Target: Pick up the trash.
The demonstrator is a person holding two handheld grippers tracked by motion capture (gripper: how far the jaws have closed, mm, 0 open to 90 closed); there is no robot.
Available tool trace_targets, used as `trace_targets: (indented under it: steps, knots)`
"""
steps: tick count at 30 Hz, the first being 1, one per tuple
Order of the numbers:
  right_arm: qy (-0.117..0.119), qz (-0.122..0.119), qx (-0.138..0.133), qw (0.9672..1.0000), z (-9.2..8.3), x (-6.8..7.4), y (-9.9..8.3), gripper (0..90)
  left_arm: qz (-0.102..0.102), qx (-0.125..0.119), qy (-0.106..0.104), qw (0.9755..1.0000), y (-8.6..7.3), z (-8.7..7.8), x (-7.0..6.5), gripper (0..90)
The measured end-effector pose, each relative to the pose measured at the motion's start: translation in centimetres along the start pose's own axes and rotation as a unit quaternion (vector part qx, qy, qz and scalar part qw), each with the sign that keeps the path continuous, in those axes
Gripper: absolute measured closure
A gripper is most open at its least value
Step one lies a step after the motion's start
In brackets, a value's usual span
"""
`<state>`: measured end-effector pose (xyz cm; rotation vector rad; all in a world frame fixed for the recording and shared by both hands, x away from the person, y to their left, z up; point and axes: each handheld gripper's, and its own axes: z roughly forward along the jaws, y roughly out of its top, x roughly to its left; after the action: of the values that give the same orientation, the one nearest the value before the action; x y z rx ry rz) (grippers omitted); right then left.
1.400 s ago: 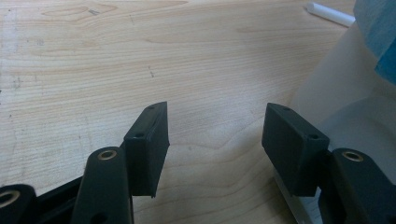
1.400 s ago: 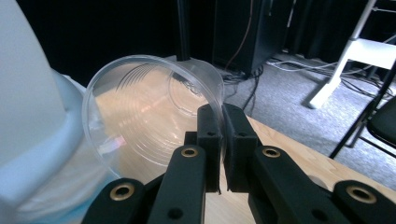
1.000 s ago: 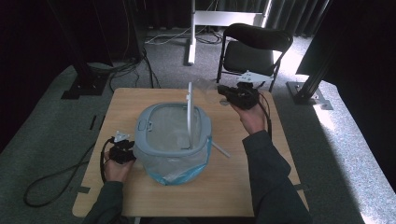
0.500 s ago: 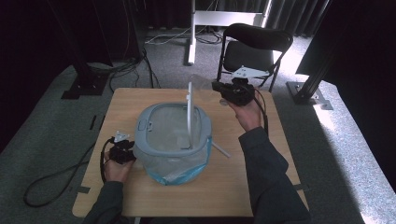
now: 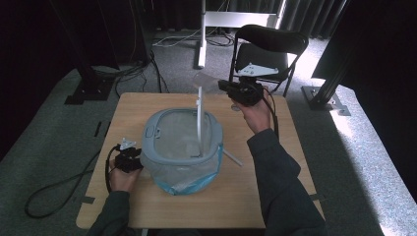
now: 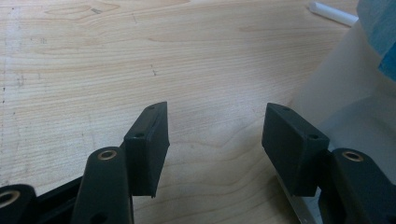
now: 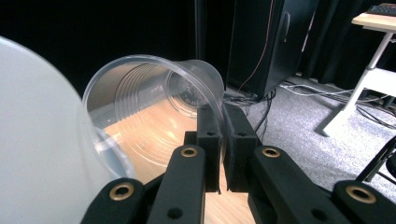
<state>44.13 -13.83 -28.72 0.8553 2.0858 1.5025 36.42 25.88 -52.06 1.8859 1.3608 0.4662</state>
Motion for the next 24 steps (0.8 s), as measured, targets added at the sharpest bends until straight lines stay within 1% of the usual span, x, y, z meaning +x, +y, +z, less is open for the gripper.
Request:
trace_targets:
  steps: [3, 6, 10, 13, 18, 24]
  knots:
    - [0.003, 0.005, 0.000, 1.0000, 0.4, -0.1, 0.1, 86.2, 0.000, 0.000, -0.001, 1.0000, 0.0, 0.0, 0.0, 41.5]
    - [0.017, 0.020, -0.004, 0.9996, 0.7, -0.3, 0.4, 86.2, -0.001, -0.002, -0.001, 1.0000, 0.0, 0.0, 0.0, 41.5]
    - [0.013, 0.017, -0.006, 0.9997, 0.9, -0.2, 0.9, 86.2, 0.001, 0.000, -0.002, 1.0000, 0.0, 0.0, 0.0, 41.5]
    - [0.018, 0.022, -0.010, 0.9996, 1.2, -0.1, 1.3, 86.2, 0.000, -0.002, -0.003, 1.0000, 0.0, 0.0, 0.0, 41.4]
    - [0.022, 0.016, -0.009, 0.9996, 1.6, 0.5, 1.7, 86.1, -0.003, -0.004, -0.002, 1.0000, 0.0, -0.1, 0.1, 41.4]
    - [0.035, 0.006, -0.020, 0.9992, 1.6, 1.4, 2.7, 86.1, -0.004, -0.004, -0.002, 1.0000, 0.0, -0.2, 0.1, 41.4]
